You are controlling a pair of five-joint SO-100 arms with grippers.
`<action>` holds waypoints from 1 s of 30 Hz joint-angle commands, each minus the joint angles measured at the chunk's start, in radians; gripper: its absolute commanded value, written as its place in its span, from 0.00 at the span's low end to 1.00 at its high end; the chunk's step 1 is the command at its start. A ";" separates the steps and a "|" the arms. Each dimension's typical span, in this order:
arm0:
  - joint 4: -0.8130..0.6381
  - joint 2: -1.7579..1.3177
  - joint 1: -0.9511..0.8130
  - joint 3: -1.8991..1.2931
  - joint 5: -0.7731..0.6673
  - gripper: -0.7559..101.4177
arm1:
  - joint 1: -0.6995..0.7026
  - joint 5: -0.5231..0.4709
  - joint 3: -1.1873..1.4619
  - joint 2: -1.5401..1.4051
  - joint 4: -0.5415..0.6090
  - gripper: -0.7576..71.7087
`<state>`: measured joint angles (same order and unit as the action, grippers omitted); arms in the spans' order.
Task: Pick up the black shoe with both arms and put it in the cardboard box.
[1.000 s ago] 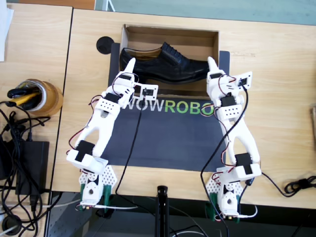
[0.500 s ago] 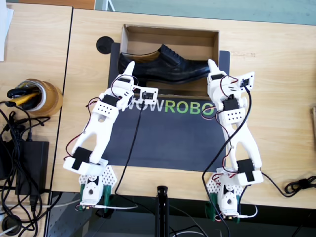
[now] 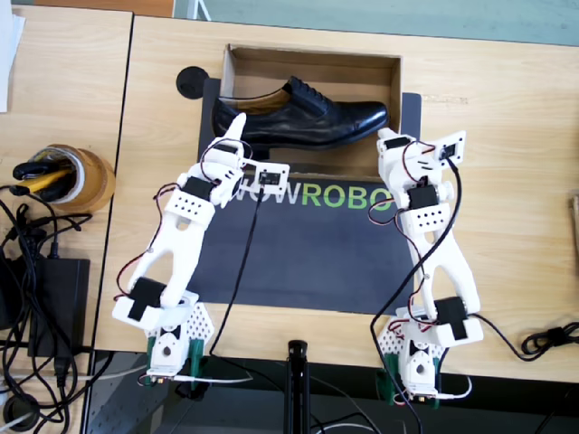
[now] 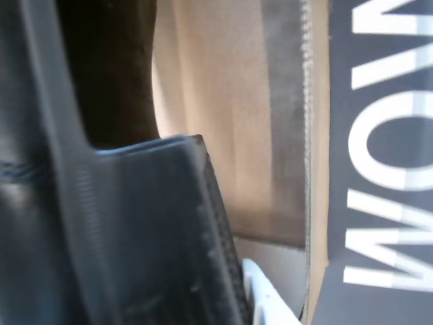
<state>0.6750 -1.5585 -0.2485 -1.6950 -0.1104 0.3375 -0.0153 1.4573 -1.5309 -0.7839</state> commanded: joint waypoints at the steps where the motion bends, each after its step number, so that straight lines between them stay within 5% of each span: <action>1: -0.015 -0.008 0.011 0.044 -0.026 0.61 | 0.002 -0.018 -0.015 -0.058 -0.012 0.12; 12: 0.006 0.028 0.005 0.121 -0.037 0.64 | 0.009 -0.020 -0.026 -0.034 -0.009 0.11; 19: -0.005 -0.141 -0.003 0.097 -0.017 0.46 | 0.011 -0.020 -0.023 -0.071 -0.023 0.01; 30: 0.061 -0.321 -0.011 0.086 0.038 0.10 | 0.006 -0.026 -0.026 -0.192 -0.109 0.01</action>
<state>0.7102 -1.8070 -0.2485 -1.6306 -0.0752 0.3359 -0.0261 1.4573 -1.6444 -0.8667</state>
